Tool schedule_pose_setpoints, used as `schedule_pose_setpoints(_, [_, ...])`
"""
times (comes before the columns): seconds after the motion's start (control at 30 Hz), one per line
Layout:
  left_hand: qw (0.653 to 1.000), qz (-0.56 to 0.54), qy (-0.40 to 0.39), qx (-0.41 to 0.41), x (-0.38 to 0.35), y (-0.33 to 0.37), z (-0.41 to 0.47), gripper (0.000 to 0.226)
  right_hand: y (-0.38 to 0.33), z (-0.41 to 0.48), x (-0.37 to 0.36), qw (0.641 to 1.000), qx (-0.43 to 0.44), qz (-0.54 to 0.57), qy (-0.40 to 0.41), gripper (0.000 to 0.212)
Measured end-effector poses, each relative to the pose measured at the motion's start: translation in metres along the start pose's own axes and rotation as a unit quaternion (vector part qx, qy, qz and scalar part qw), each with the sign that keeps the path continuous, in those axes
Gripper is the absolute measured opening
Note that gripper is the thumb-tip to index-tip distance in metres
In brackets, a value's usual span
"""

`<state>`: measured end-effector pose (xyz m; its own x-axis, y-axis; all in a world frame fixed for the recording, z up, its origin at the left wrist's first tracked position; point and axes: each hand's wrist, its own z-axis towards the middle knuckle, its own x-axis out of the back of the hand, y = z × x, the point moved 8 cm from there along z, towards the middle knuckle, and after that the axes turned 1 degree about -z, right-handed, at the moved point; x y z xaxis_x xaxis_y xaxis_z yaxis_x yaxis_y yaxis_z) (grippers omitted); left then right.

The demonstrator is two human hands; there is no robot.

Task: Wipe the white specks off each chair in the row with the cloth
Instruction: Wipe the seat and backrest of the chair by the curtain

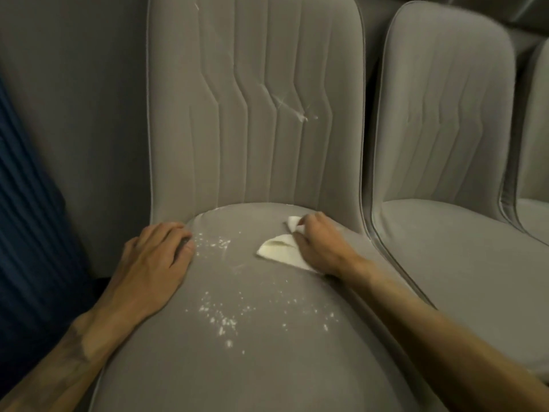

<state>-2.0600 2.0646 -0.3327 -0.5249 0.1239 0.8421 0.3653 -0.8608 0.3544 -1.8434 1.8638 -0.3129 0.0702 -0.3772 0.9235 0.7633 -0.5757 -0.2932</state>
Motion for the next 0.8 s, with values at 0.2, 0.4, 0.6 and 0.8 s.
schedule_pose_setpoints(0.2, [1.000, -0.014, 0.007, -0.004, -0.001, 0.001, -0.002, 0.053, 0.010, -0.030, 0.010, 0.995, 0.095, -0.021, -0.010, 0.024])
schedule_pose_setpoints(0.4, [1.000, -0.029, 0.010, 0.000, 0.000, -0.001, -0.002, 0.056, 0.041, 0.004, 0.014, 0.997, -0.055, -0.033, 0.039, 0.032])
schedule_pose_setpoints(0.6, [1.000, -0.015, 0.003, 0.011, -0.003, -0.001, -0.001, 0.051, -0.034, -0.044, -0.004, 0.990, 0.137, 0.035, -0.013, 0.026])
schedule_pose_setpoints(0.8, [0.999, -0.036, 0.019, 0.011, 0.000, 0.002, -0.003, 0.042, 0.021, 0.027, -0.001, 1.000, -0.013, -0.021, 0.007, 0.032])
